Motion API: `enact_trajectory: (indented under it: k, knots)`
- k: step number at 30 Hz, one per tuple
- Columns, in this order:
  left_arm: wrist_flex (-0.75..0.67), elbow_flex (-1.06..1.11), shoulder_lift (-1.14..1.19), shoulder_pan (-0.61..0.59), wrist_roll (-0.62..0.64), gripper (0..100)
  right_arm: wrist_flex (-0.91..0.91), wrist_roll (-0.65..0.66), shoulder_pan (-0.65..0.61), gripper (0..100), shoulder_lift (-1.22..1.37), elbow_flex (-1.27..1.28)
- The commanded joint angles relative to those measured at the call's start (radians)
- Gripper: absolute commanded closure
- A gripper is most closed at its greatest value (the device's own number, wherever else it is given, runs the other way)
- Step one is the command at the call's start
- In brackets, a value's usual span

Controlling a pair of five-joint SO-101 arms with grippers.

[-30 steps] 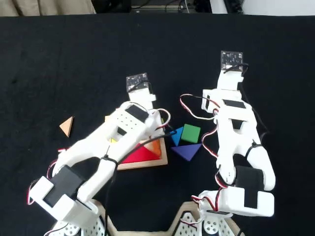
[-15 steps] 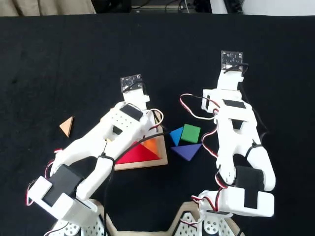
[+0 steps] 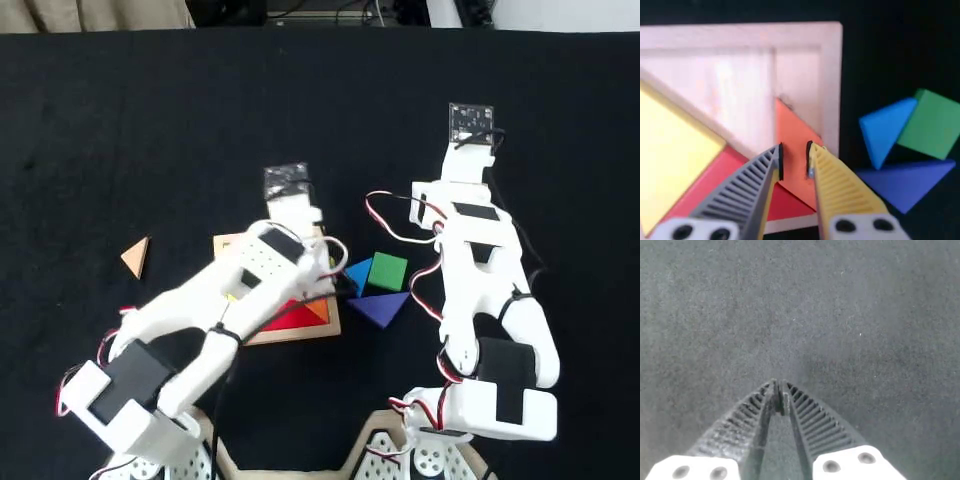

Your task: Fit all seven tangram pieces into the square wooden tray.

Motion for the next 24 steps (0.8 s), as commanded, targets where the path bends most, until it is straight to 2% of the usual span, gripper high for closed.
enact_trajectory:
  k: [1,10,15,20,24]
  knots:
    - [-0.014,-0.012,-0.020,0.059,-0.005,89,-0.012,-0.009,0.009,98.6,-0.005,-0.054]
    - [0.015,-0.042,-0.028,0.053,-0.005,89,-0.012,-0.009,0.009,98.6,-0.005,-0.054]
    - [0.232,-0.236,-0.066,-0.025,-0.035,89,-0.012,-0.009,0.011,98.6,-0.005,-0.054]
    - [0.436,-0.392,-0.138,-0.209,-0.331,89,-0.012,-0.009,0.009,98.6,-0.005,-0.050]
    - [0.482,-0.401,-0.216,-0.446,-0.608,89,-0.011,-0.009,0.008,98.6,-0.005,-0.050]
